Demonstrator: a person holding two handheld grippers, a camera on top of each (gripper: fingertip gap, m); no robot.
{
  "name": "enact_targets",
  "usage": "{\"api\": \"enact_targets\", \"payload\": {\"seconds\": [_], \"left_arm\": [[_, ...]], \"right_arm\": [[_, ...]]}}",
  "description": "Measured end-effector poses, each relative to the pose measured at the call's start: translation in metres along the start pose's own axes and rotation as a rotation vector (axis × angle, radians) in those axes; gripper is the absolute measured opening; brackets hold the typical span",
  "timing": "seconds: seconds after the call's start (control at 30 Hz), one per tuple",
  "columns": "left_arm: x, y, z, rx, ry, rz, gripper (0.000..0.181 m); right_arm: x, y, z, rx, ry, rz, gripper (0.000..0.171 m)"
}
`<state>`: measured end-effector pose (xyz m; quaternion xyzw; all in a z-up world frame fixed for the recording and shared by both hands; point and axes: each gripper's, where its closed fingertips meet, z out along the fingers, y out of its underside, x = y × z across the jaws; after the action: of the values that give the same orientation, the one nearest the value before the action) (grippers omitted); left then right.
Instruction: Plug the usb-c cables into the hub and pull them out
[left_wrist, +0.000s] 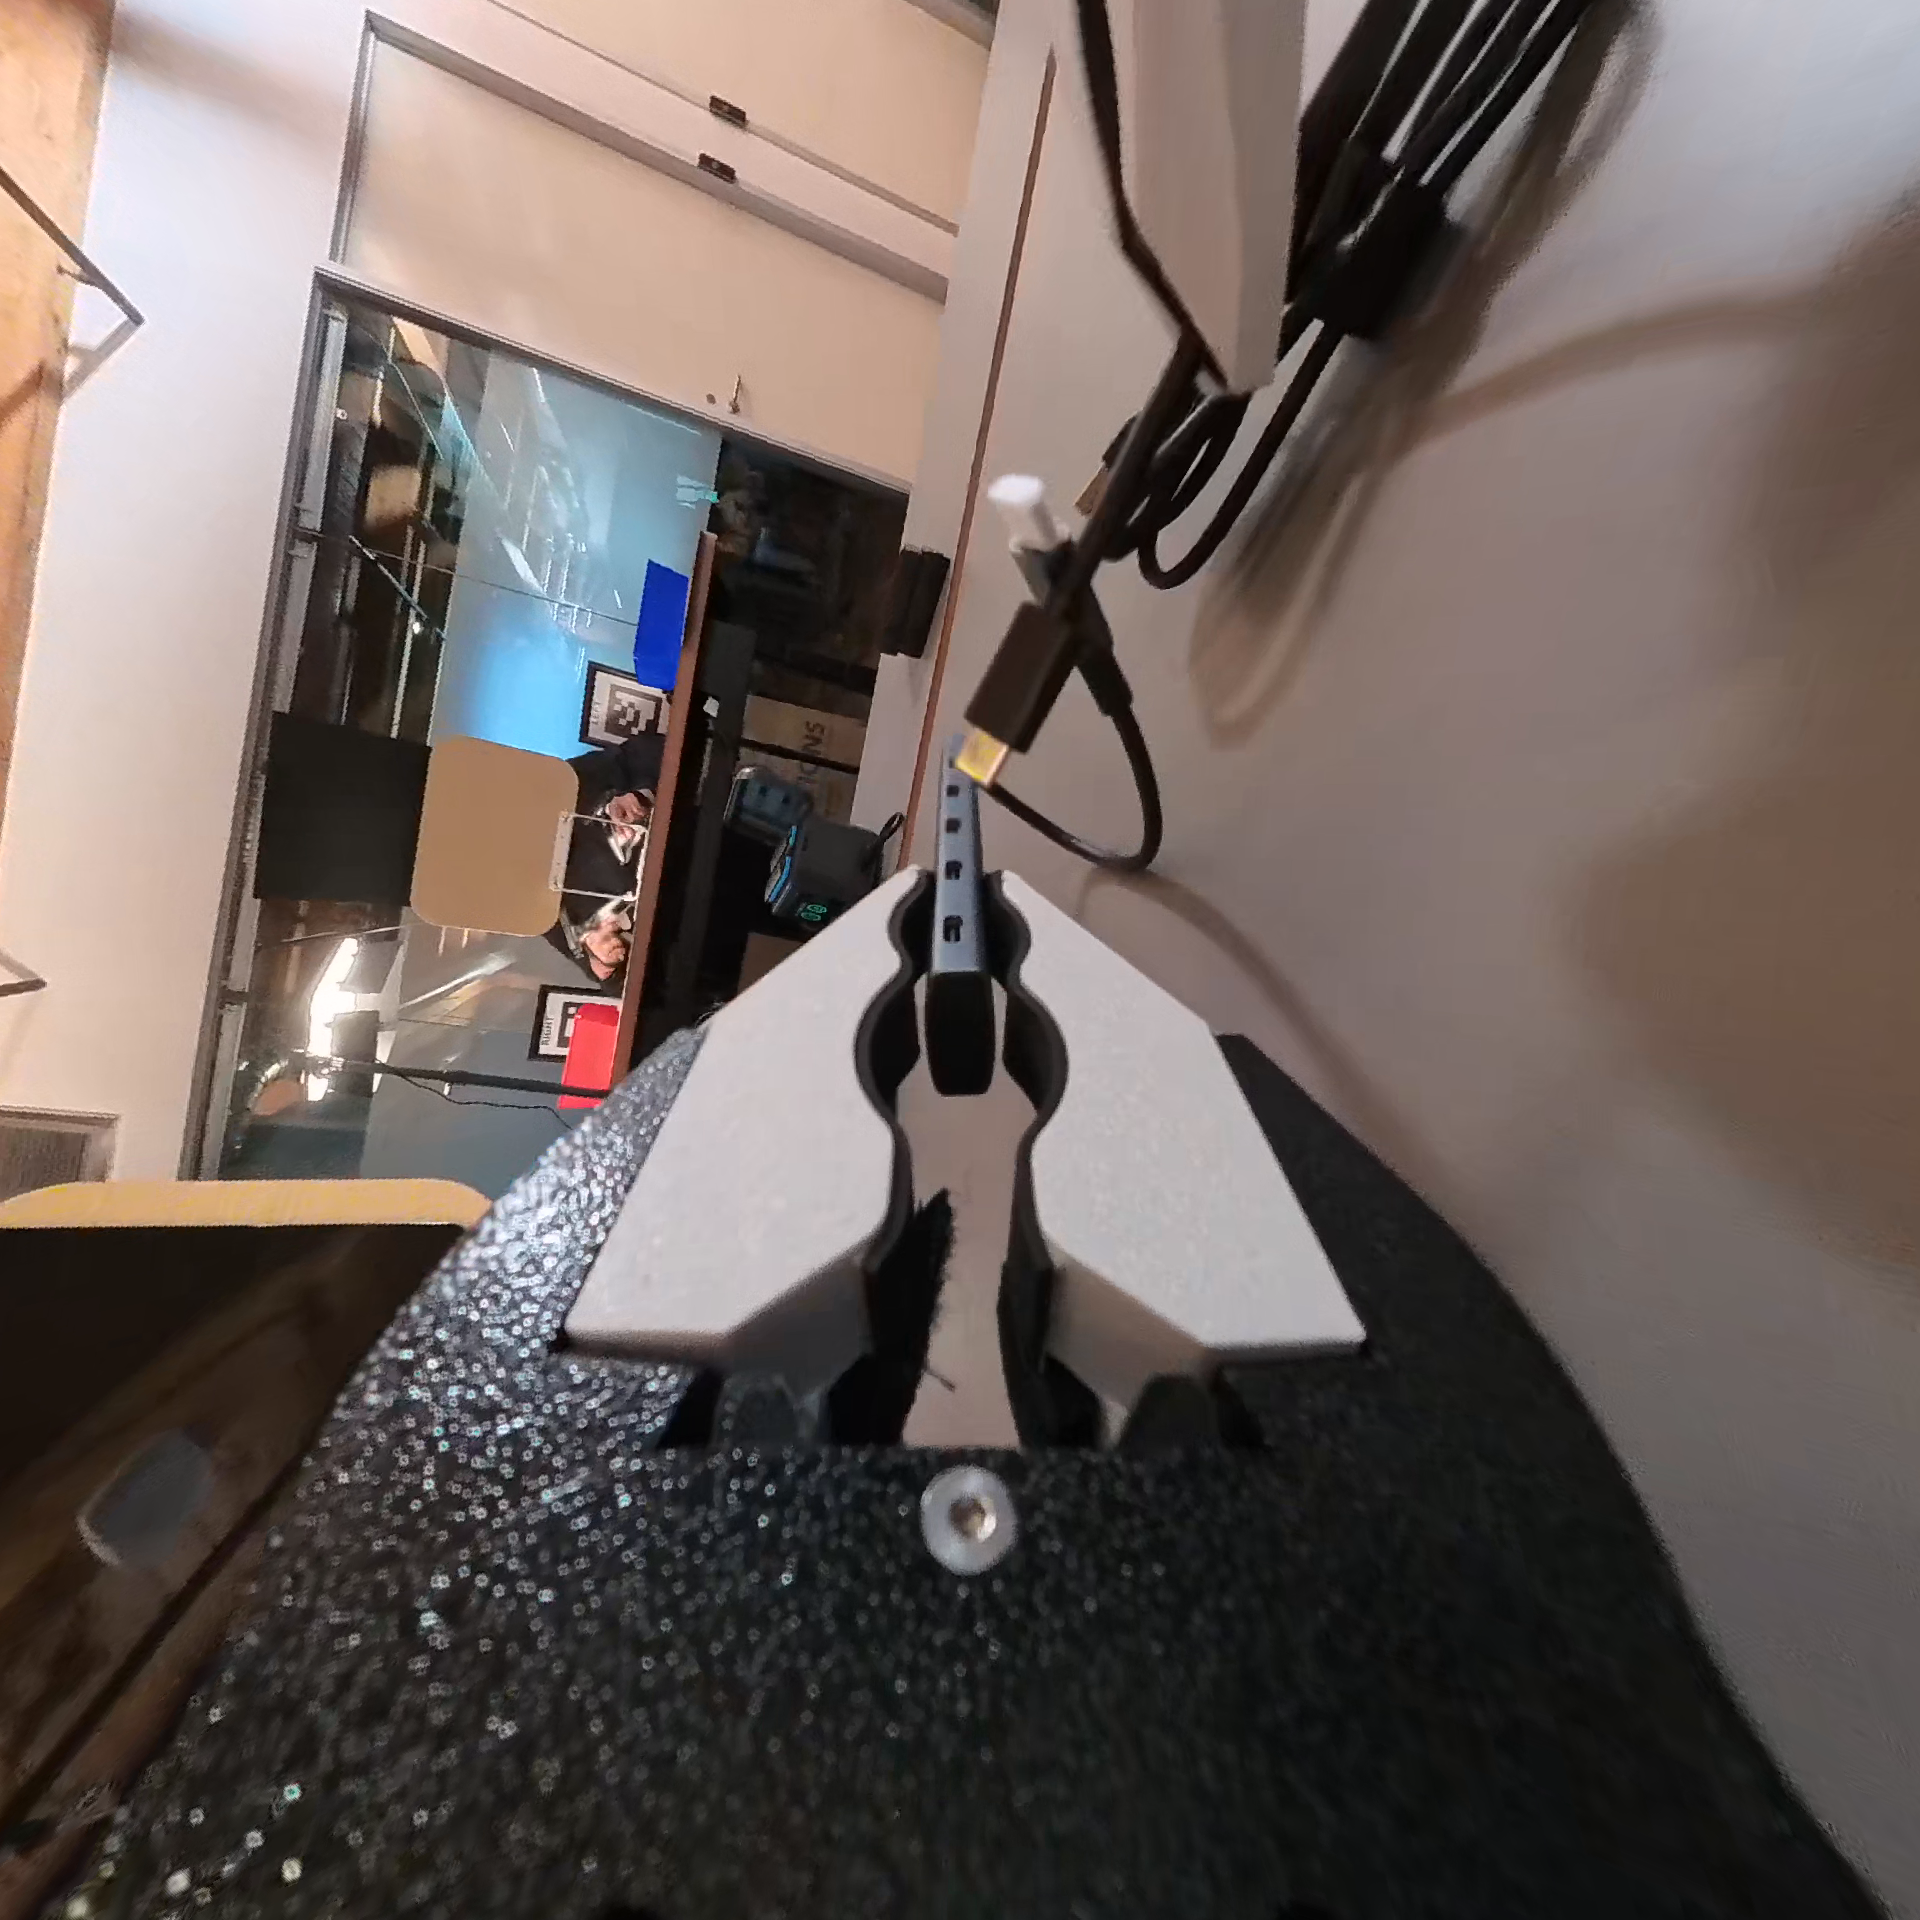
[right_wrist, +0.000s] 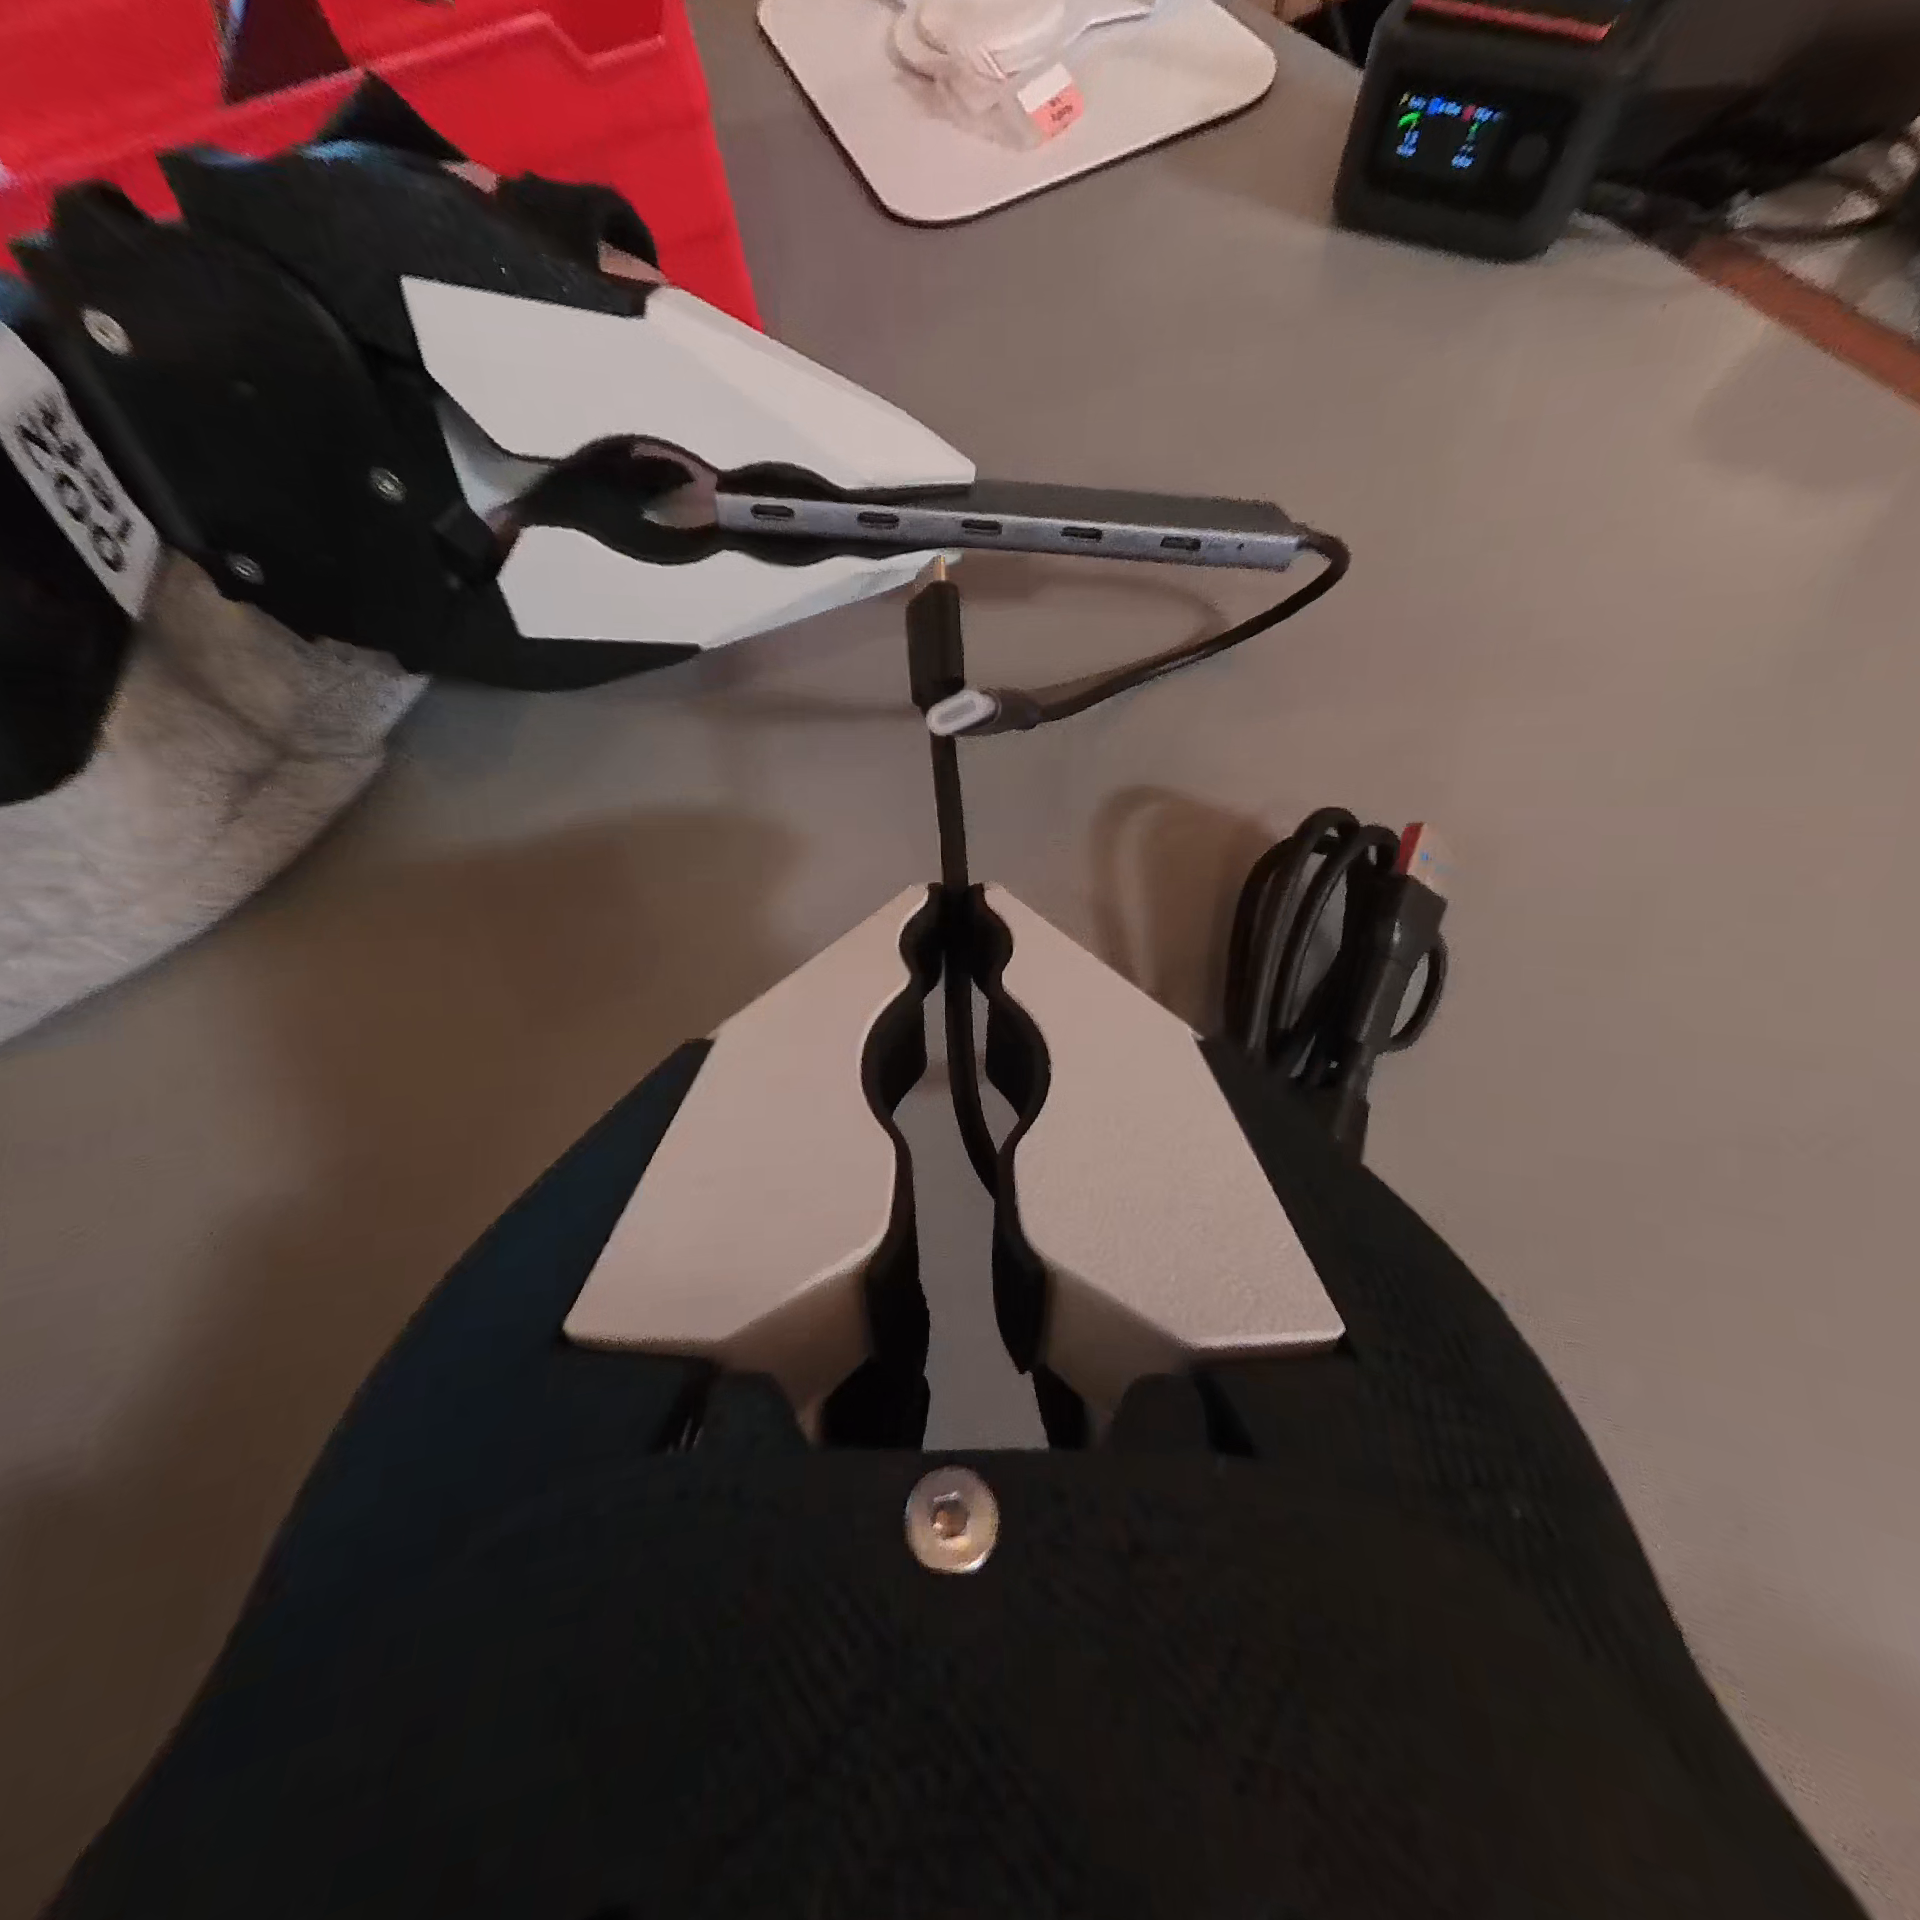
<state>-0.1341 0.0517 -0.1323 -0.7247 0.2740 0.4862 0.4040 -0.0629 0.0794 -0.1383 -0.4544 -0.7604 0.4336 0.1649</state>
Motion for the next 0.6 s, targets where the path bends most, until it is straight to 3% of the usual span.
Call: {"api": "enact_targets", "payload": {"seconds": [0.03,0.27,0.37,0.6], "left_arm": [[0.001,0.001,0.002,-0.004,-0.001,0.006,0.008],[0.003,0.014,0.002,-0.049,-0.025,0.144,0.008],[0.006,0.009,0.001,-0.02,-0.03,0.147,0.008],[0.009,-0.014,-0.002,0.056,-0.059,0.246,0.007]], "right_arm": [[-0.001,0.0,-0.001,0.008,-0.021,0.037,0.002],[-0.01,-0.023,-0.03,0.161,-0.178,0.232,0.002],[-0.006,-0.012,-0.024,0.101,-0.153,0.266,0.002],[-0.019,0.008,-0.008,-0.008,-0.268,0.362,0.002]]}}
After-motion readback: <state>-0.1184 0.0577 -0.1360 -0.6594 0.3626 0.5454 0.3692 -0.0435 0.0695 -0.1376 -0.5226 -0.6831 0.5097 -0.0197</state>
